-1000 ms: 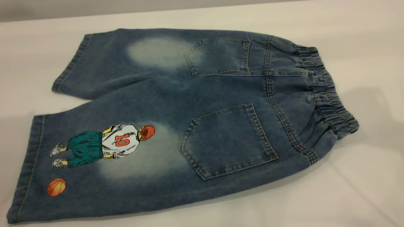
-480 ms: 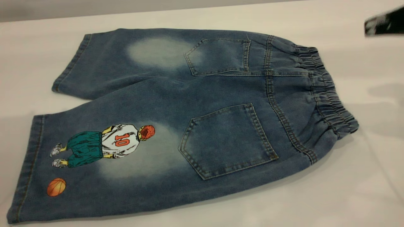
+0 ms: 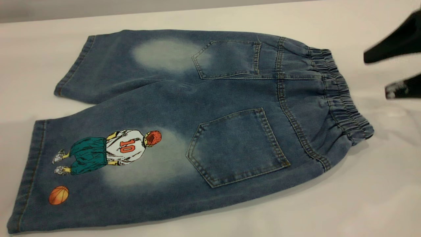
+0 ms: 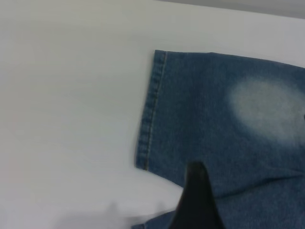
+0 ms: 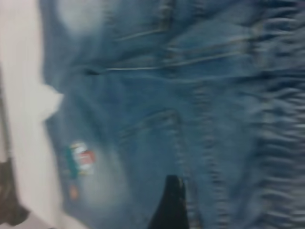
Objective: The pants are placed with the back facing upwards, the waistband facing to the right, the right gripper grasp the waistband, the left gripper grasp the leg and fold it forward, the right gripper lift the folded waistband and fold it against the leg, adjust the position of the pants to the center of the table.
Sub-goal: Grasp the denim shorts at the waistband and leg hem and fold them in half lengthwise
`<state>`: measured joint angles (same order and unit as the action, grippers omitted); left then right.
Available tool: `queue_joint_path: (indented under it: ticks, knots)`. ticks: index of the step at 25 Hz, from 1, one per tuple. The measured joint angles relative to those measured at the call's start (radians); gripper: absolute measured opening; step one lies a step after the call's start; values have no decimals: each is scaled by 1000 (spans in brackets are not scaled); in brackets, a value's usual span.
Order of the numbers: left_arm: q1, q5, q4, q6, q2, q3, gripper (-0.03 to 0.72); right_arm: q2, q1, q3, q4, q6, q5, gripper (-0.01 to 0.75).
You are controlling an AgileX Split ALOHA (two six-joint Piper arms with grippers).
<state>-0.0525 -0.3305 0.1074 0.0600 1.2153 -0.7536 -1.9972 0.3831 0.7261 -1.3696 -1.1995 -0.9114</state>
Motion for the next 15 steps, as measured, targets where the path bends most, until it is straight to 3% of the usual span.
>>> queue_joint_path:
  ticks: [15]
  knots:
    - [0, 0, 0, 1, 0, 0, 494, -10, -4, -35, 89, 69, 88, 590]
